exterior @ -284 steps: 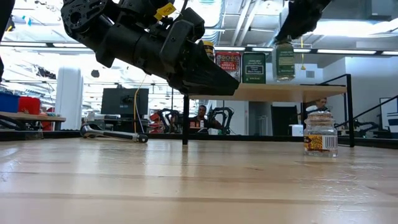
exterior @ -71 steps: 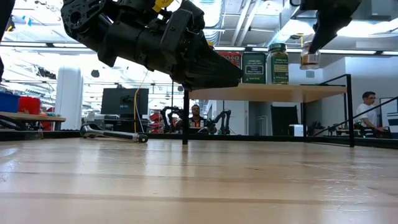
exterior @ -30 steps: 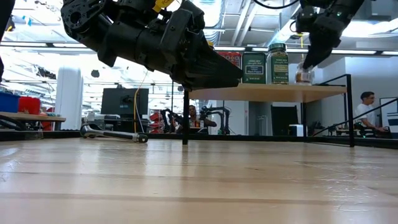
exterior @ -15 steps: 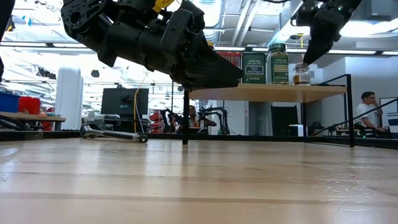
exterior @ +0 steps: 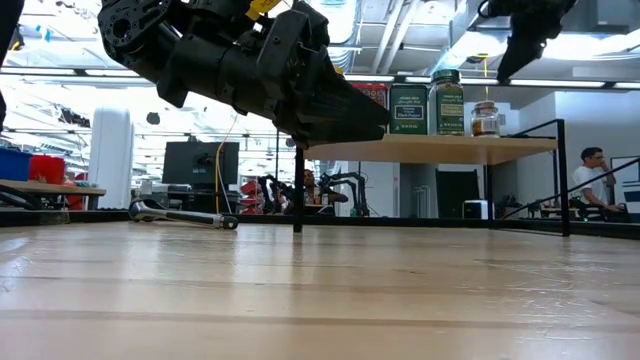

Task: Shelf spices
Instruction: Adjust the red seasoning can

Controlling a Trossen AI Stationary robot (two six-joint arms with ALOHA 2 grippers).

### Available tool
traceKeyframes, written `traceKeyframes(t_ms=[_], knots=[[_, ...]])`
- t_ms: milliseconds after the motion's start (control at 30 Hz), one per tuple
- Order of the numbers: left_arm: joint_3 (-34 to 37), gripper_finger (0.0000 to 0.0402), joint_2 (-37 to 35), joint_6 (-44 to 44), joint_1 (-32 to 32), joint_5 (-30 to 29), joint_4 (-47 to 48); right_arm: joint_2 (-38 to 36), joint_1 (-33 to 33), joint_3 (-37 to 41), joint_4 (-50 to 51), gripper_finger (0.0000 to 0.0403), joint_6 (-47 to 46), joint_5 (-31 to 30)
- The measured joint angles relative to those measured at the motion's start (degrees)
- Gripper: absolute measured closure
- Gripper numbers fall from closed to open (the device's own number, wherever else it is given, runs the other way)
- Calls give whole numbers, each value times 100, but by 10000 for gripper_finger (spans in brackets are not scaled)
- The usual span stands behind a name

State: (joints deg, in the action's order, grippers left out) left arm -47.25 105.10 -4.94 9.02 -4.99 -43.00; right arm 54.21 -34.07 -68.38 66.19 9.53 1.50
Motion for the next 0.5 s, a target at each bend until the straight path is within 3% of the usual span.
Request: traceKeyframes(t_ms=[267,500], knots=[[-1,201,0,-146,0,224,-131,-227,389,-2,-383,256,40,-2],[-179,201,0,-329,2,490,-153,15,926,-2,-1225,325,138,-44]])
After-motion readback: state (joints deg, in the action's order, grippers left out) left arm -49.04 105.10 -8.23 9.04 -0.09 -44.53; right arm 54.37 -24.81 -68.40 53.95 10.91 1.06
